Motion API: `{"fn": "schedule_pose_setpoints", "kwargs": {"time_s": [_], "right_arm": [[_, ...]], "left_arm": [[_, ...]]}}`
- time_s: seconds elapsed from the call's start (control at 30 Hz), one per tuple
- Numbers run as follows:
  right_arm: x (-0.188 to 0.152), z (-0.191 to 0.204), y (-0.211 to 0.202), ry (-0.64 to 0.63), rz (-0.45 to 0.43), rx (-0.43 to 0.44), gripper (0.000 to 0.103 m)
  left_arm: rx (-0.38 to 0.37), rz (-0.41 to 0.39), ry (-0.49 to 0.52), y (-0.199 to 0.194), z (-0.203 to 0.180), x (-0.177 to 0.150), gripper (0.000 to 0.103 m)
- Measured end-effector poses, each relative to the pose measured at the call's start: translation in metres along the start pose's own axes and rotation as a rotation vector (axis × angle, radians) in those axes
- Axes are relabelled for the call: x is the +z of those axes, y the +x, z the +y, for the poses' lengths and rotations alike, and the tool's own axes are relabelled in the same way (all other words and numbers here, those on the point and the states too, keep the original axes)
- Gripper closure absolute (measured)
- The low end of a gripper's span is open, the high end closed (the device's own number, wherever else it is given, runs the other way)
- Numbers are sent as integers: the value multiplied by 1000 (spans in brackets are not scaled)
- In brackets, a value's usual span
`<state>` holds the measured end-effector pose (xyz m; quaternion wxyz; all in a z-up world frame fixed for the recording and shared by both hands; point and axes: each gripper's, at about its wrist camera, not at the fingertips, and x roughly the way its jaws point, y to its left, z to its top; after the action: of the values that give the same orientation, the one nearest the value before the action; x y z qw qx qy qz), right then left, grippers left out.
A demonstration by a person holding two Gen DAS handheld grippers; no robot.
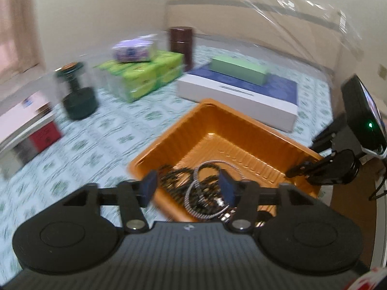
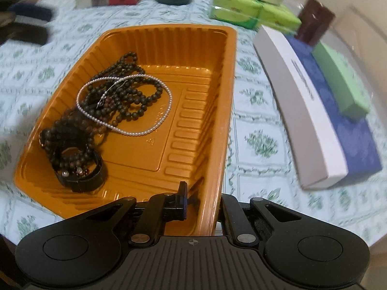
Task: Organize jewelry
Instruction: 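Lower the orange tray onto the table with the right gripper and release it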
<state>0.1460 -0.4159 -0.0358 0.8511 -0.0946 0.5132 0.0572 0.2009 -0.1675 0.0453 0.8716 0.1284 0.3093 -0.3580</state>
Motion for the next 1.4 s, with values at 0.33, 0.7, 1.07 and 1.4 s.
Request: {"fn": "schedule_pose_setpoints", "kwargs": {"time_s": [0.33, 0.7, 1.07, 1.4], "right_arm": [[-19, -43, -20, 301, -176, 182, 27], [-45, -13, -84, 453, -311, 165, 27], [-57, 111, -73, 238, -195, 200, 27], [-60, 146, -73, 173, -177, 166, 27]], "left_arm": [[145, -70, -262, -64, 27, -67, 11], [269, -72, -491, -118, 19, -138, 1], [359, 46, -651, -136, -19, -181, 1], [409, 116, -619, -130, -49, -191, 1]]}}
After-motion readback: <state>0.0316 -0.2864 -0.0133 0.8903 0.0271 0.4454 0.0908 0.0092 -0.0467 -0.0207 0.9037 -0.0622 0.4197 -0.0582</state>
